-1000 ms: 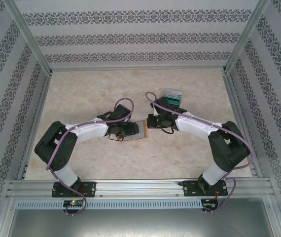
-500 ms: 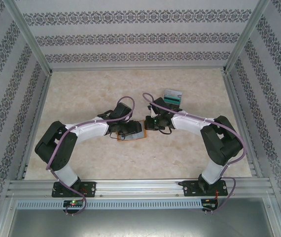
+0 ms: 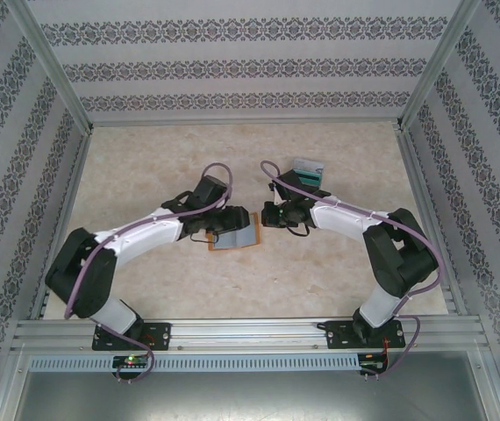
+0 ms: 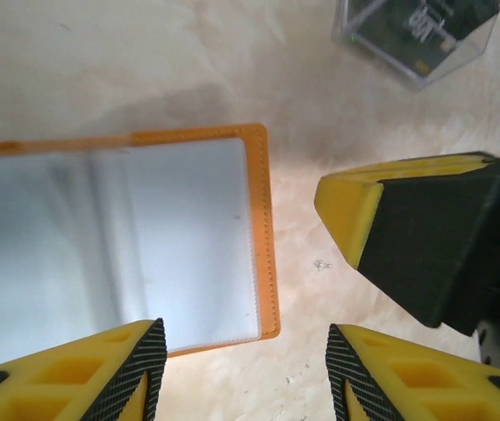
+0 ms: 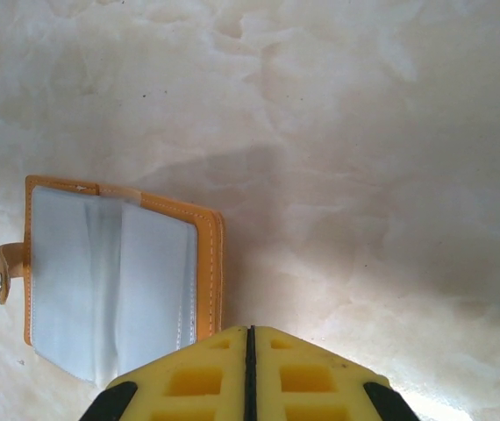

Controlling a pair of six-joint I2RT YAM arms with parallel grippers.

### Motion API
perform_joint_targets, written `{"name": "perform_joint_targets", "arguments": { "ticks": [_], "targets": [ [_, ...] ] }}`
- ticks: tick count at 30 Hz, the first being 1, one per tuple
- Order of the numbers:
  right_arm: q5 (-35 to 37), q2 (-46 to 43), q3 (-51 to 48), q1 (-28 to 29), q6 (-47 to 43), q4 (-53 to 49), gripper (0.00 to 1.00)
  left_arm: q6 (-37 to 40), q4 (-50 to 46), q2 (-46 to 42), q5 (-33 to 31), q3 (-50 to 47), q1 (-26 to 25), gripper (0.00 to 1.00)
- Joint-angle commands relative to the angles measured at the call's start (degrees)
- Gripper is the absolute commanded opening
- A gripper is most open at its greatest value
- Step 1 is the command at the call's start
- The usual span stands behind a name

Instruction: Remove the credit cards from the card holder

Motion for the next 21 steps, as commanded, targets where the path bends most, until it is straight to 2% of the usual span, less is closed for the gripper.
{"name": "perform_joint_targets", "arguments": {
  "ticks": [1,6,21],
  "targets": [
    [-0.89,-0.01,1.3,0.91,-0.42,-0.1,0.0,1.36,-6.16,-2.41,-4.73,-3.42,2.64,0.53],
    [-1.82,1.43,2.48,1.41,-1.16,-0.65,0.0,1.56,-5.75,-2.15,-4.53,-6.54,4.57,0.53],
    [-2.69,3.86,3.01,2.68,-1.41,-1.6,0.0,0.93,-1.04,3.78,-0.99,-6.39,4.71,0.53]
  ]
}}
